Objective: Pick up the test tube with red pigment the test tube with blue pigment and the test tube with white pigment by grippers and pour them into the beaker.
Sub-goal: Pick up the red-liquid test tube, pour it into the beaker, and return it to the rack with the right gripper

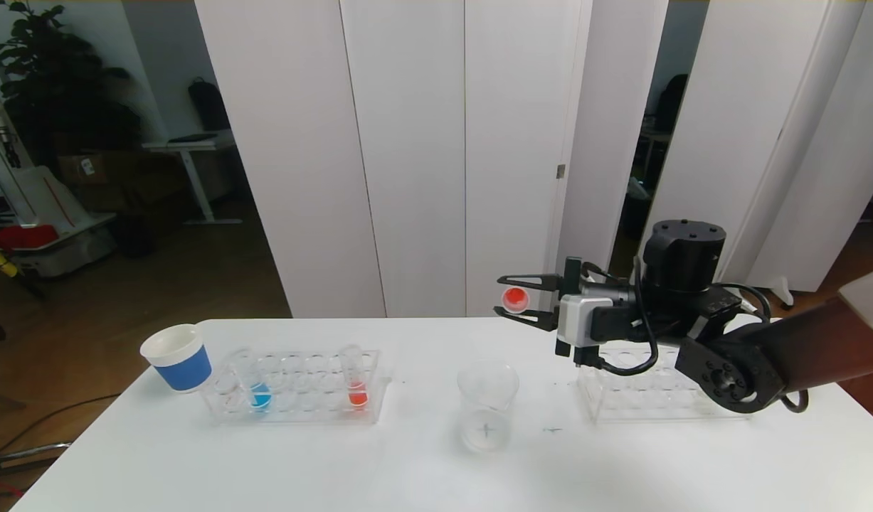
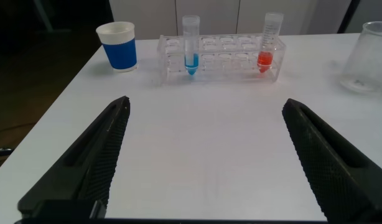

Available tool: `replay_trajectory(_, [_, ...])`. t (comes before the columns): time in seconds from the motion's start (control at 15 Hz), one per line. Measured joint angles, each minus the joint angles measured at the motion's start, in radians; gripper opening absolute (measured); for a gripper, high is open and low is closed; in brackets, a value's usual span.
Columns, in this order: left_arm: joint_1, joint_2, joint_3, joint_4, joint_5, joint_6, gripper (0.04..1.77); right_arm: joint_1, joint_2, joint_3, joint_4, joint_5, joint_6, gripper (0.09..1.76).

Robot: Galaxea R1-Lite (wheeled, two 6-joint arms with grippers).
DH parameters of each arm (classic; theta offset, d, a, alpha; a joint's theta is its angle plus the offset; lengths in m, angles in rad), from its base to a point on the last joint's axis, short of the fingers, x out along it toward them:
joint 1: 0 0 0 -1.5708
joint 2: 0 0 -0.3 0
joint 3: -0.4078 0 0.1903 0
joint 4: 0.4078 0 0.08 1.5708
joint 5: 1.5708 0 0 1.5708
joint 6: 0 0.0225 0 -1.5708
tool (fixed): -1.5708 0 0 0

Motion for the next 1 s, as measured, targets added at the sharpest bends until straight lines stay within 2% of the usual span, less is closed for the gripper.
replay_trajectory(0.47, [0.000, 0.000, 0.000, 0.000, 0.000, 0.000, 1.75, -0.001, 0.010, -0.034, 0.001, -0.003, -0.206, 0.58])
replay_trajectory(1.0, [0.000, 0.000, 0.000, 0.000, 0.000, 0.000, 1.75, 0.007, 0.050, -0.092, 0.004, -0.033, -0.258, 0.58])
